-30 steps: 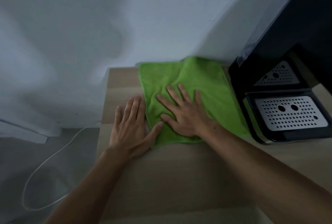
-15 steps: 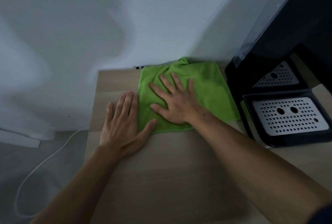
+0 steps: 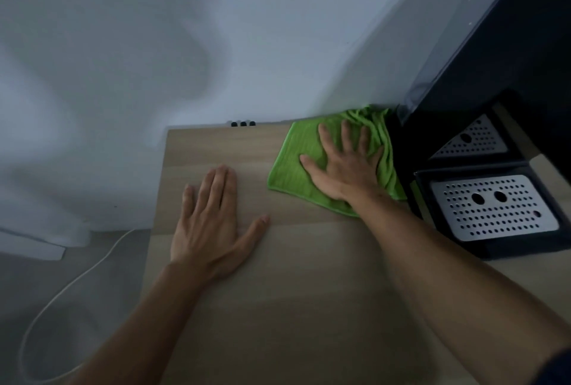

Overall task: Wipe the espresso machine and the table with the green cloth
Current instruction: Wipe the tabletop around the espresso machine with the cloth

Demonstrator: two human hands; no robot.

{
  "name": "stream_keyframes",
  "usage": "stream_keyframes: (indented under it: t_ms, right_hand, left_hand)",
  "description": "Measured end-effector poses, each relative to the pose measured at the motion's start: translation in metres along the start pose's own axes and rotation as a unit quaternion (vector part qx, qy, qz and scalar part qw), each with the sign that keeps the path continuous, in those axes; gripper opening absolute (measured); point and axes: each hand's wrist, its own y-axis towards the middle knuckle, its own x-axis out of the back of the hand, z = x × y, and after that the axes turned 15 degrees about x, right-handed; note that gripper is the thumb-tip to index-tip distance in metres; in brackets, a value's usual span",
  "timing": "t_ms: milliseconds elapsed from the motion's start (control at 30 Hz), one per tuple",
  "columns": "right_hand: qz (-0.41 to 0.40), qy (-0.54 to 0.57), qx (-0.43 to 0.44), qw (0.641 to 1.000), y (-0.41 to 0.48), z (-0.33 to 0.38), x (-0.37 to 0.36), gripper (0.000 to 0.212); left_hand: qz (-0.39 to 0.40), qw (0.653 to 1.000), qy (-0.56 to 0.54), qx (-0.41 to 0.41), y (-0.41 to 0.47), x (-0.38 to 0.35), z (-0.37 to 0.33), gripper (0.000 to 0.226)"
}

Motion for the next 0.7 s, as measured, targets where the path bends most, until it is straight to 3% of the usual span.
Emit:
stream_keyframes:
  t_ms: [100, 267, 333, 467, 533, 600, 700]
  right_hand:
    - [0.003, -0.03, 0.044, 0.999, 0.019, 0.022, -0.003, 0.079]
    - [0.005, -0.05, 0.218, 0.975, 0.015, 0.062, -0.013, 0.073]
    - [0.001, -0.048, 0.197, 0.979, 0.014, 0.046, -0.012, 0.075]
    - [-0.007, -0.001, 0.032, 0.999, -0.007, 0.002, -0.005, 0.08]
    - [-0.012, 0.009, -0.005, 1.0, -0.03, -0.002, -0.009, 0.08]
    - [-0.02, -0.012, 0.007, 1.0, -0.056, 0.013, -0.015, 0.08]
    - [-0.015, -0.035, 0.101, 0.994, -0.062, 0.043, -0.024, 0.078]
  left_hand:
    - [0.0, 1.0, 0.001, 0.0, 0.0, 0.0, -0.001, 0.095]
    - [-0.002, 1.0, -0.004, -0.002, 0.001, -0.002, 0.001, 0.096]
    - [-0.004, 1.0, -0.008, 0.001, 0.002, -0.001, 0.001, 0.096]
    - [-0.002, 1.0, 0.003, -0.001, 0.002, 0.0, 0.001, 0.094]
    - [0.001, 1.0, 0.009, -0.002, 0.004, -0.002, 0.001, 0.094]
    - [0.003, 1.0, 0.009, -0.006, 0.002, -0.002, 0.002, 0.094]
    - [0.007, 1.0, 0.005, -0.011, -0.001, -0.002, 0.003, 0.096]
